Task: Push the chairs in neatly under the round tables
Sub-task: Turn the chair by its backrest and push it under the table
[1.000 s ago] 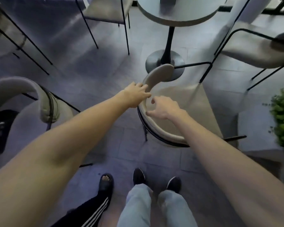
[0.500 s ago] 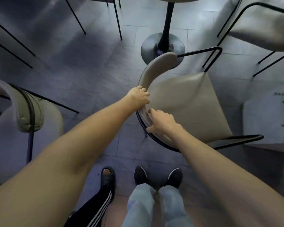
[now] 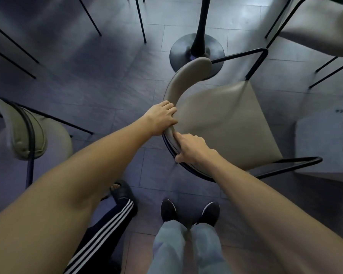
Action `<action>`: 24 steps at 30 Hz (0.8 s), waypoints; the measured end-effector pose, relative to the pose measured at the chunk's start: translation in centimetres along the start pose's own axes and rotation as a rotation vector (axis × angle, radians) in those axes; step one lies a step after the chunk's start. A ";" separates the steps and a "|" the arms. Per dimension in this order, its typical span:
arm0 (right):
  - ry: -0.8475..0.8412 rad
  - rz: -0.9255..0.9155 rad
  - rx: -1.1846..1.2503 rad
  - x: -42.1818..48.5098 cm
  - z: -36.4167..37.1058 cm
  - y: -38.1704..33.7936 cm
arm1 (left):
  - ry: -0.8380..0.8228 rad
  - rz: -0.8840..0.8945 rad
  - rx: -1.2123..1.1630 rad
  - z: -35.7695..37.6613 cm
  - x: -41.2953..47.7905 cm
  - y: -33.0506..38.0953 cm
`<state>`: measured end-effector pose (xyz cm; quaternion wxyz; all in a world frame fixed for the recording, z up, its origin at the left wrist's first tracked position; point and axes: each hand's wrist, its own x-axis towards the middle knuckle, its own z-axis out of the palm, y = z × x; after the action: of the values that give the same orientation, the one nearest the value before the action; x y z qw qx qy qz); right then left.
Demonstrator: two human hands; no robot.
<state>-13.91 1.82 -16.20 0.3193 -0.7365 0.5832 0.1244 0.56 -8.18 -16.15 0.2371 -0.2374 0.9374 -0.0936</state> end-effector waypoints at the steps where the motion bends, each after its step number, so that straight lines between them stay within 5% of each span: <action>1: -0.003 0.002 -0.002 0.0 -0.1 0.3 | -0.002 -0.008 0.004 0.0 0.0 0.1; 24: -0.016 -0.073 -0.244 -2.1 -2.6 8.1 | -0.128 -0.315 -0.070 -1.7 0.6 6.4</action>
<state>-22.59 0.96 -15.68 0.2362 -0.7896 0.5340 0.1888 -3.28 -2.79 -16.77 0.2705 -0.3949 0.8742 -0.0815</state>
